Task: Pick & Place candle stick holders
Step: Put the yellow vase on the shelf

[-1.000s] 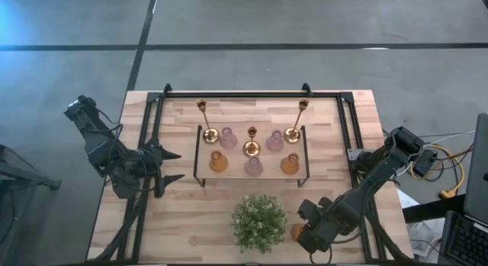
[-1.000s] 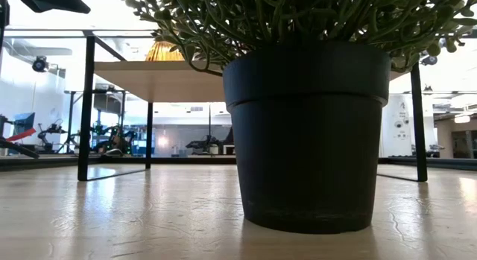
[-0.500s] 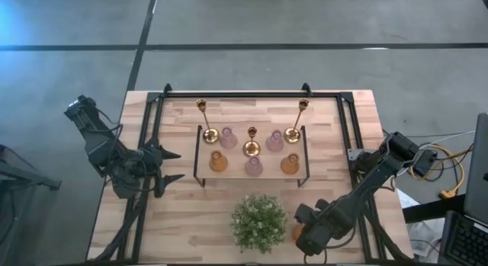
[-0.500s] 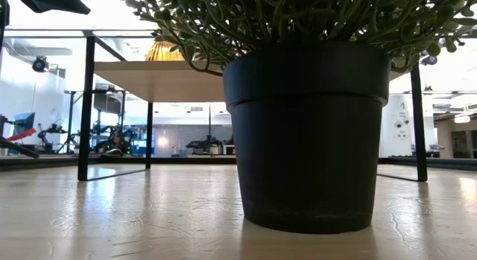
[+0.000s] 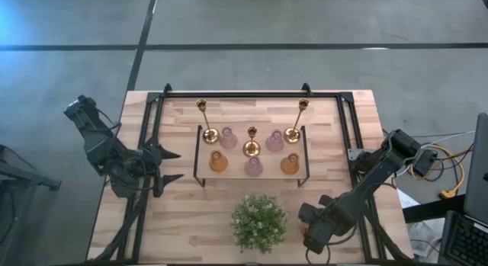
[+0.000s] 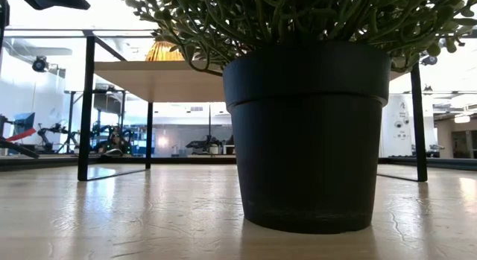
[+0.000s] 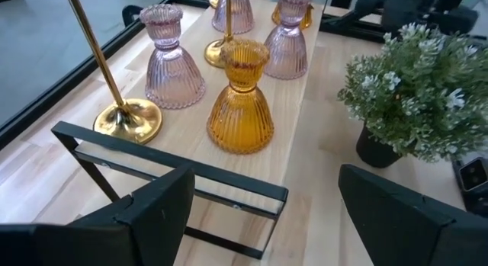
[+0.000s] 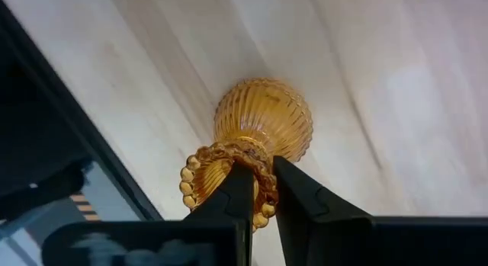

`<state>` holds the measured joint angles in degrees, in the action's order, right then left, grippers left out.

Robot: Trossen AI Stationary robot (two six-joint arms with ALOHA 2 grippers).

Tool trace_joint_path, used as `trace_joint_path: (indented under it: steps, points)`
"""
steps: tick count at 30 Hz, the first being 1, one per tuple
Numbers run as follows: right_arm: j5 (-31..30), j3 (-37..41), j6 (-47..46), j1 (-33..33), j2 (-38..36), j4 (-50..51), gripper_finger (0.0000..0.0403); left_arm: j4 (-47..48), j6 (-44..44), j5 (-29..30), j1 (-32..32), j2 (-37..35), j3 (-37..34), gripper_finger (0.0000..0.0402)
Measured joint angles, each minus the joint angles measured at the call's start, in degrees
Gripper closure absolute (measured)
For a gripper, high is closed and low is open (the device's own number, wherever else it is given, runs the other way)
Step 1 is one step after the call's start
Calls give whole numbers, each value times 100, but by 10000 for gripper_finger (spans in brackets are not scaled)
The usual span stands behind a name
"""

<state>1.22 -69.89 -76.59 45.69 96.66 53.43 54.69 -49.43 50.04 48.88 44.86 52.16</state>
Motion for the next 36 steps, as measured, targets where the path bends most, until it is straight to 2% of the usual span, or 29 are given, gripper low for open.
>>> trace_joint_path:
  steps: [7, 12, 19, 23, 28, 36]
  points:
    - [-160, 1, -170, -20, -727, 1043, 381, 413, -27, 77, -4, -159, 36, 74]
    - [-233, 4, -449, -221, -1478, 2200, 381, 775, 28, 608, -4, -327, 52, 74]
    - [-1131, 113, -1054, -573, -2711, 3487, 381, 1163, 140, 1217, -83, -556, 66, 74]
    - [-1727, 431, -1137, -969, -3450, 3658, 381, 1539, 115, 1646, -275, -770, 66, 76]
    - [-2258, 960, -797, -1578, -4266, 3664, 381, 1826, 137, 2071, -526, -1081, 66, 84]
    - [-3141, 1424, -36, -2663, -5067, 3621, 381, 1841, 344, 2417, -890, -1495, 103, 96]
